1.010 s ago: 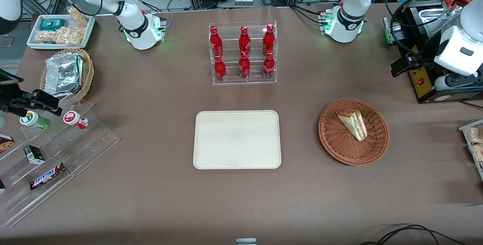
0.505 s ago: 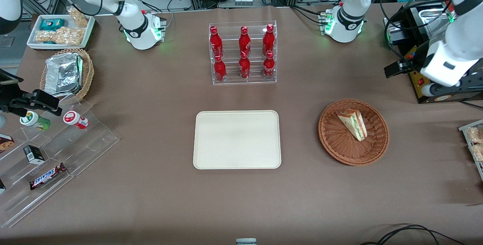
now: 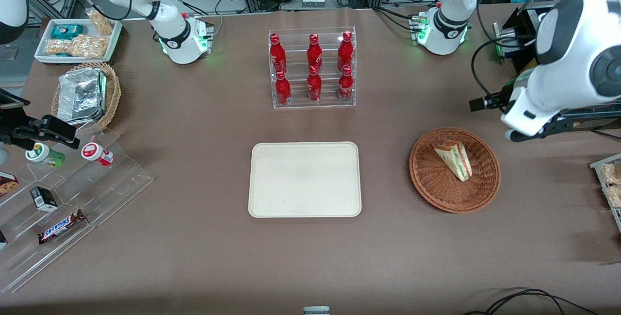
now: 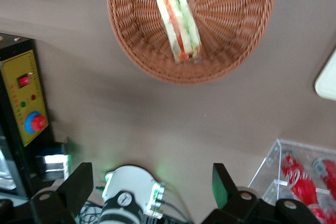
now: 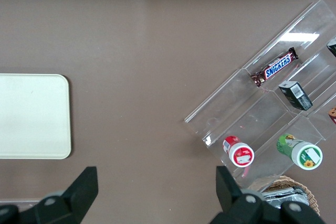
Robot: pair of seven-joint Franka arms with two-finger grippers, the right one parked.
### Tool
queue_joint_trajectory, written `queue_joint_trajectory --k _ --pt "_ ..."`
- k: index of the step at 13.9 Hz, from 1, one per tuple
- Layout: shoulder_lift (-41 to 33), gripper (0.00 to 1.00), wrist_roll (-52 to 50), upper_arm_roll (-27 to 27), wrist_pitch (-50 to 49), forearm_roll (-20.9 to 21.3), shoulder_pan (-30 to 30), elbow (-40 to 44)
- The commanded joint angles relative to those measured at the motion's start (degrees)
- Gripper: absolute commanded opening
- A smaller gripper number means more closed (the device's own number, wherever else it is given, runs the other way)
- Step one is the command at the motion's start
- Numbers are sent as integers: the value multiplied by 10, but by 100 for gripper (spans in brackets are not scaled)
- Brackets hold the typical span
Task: Place sandwich from basket to tray
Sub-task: 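Move the open left gripper down over the wrapped sandwich in the wicker basket, then close the left gripper on the wrapped sandwich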
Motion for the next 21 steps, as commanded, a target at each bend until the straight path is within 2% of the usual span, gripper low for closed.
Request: queue_joint_trajectory --k 1,4,7,10,17,21 --pt "30 100 -102 -1 83 4 2 -9" --pt "39 100 -198 -1 191 5 4 -72" --pt "53 100 -226 0 289 5 14 -137" --pt "87 100 -229 7 313 39 22 -150" --pt "122 100 -232 7 371 40 33 -171" --pt "133 100 -233 6 442 40 33 -216"
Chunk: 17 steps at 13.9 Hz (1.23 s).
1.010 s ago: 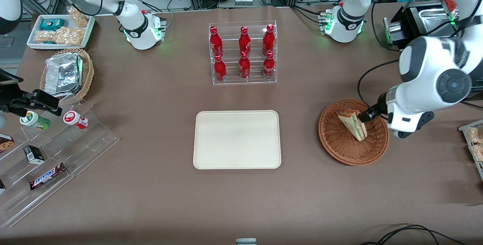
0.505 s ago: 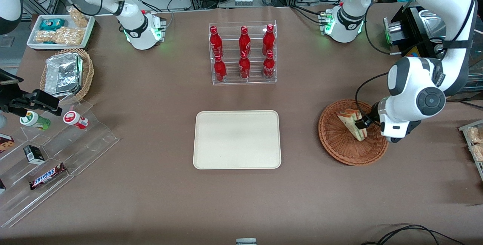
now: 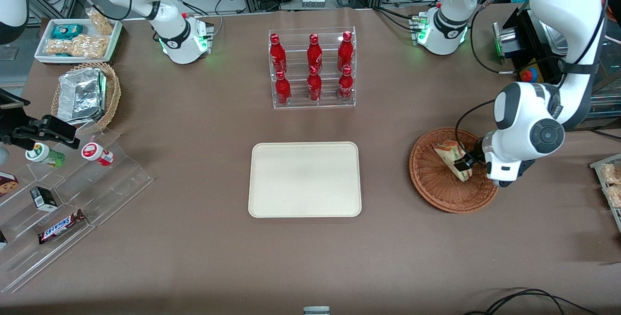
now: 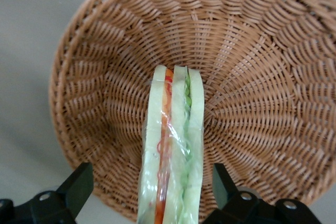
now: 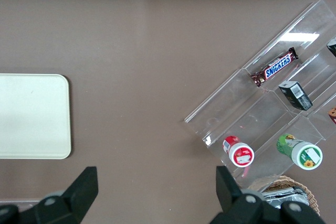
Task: Place sandwich from basket to tray
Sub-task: 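Close the left gripper on the wrapped sandwich, then lift the sandwich out of the basket and carry it over the cream tray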
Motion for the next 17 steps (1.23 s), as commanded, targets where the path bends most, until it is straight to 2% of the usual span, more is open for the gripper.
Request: queue_joint_trajectory --k 1,3,4,5,6,11,13,17 --pt "3 100 -12 -7 46 8 5 -37" --pt "5 100 -10 -7 68 9 5 -68" --pt "0 74 -11 -7 79 9 6 -85" --pt "-13 23 -19 -7 69 8 6 -87" --pt "-21 5 -22 -7 45 8 6 -82" --pt "-24 5 -2 -12 -140 10 -41 49" --pt "-19 7 -4 -12 -177 10 -100 89" --pt "24 7 3 -12 -175 8 -230 137"
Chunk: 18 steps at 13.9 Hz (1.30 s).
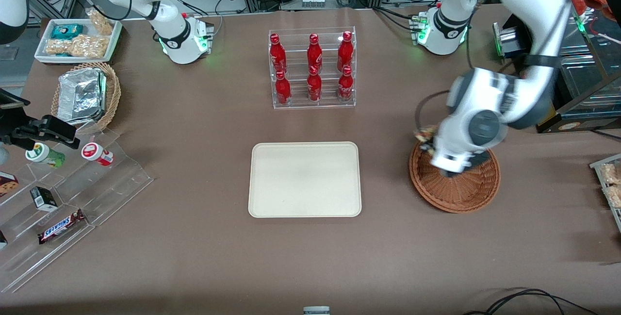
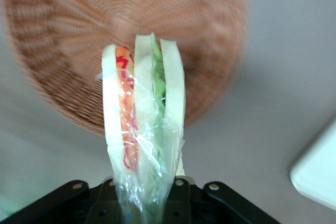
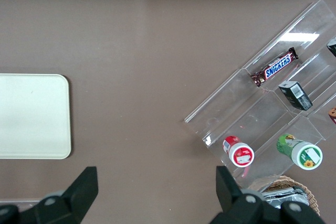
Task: Place sandwich from basket to tray
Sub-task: 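Lift the sandwich out of the basket and carry it over the cream tray, then lower the held sandwich onto the cream tray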
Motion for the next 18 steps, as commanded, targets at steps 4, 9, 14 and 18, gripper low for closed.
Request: queue_joint_trajectory --k 4,9,14,18 --pt "171 8 30 7 -9 6 -176 199" --pt "282 16 31 12 25 8 -260 330" --pt "388 22 31 12 66 84 -294 446" --pt "397 27 24 13 90 107 -298 448"
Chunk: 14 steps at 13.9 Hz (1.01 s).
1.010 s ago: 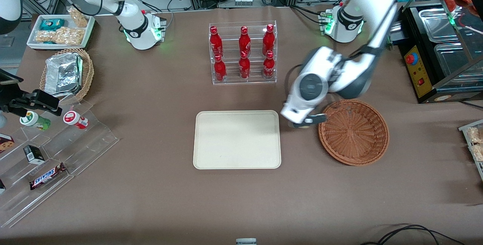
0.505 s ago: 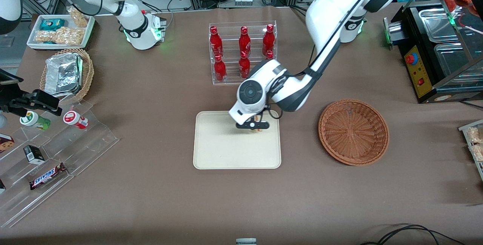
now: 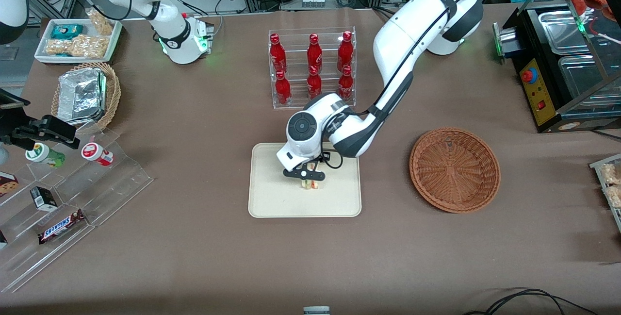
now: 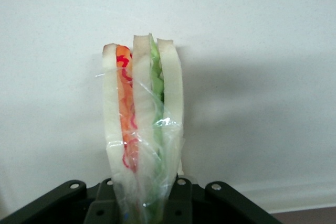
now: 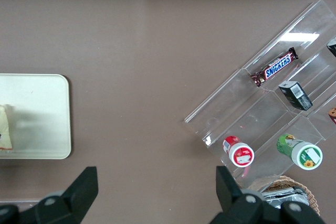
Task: Place sandwich from basket to tray
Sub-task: 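Lower the held sandwich onto the cream tray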
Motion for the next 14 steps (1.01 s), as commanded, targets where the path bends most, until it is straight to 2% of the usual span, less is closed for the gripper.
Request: queue_joint_trajectory --k 1,2,3,4,5,6,8,11,12,14 --pt "9 31 -15 8 0 15 -11 27" --pt "7 52 -32 8 0 15 -10 27" --pt "7 70 -46 8 -2 15 -11 27" --pt "4 73 -52 9 -4 16 -11 27" --pt "0 95 -54 9 -5 18 -10 26" --pt "-7 100 -63 9 -6 27 -10 26" --pt "-34 100 -95 9 -49 30 -8 26" --pt "-118 100 -102 8 -198 22 14 23" --pt "-151 100 -100 6 -241 11 30 18" --pt "-232 100 -69 5 -312 -55 82 -13"
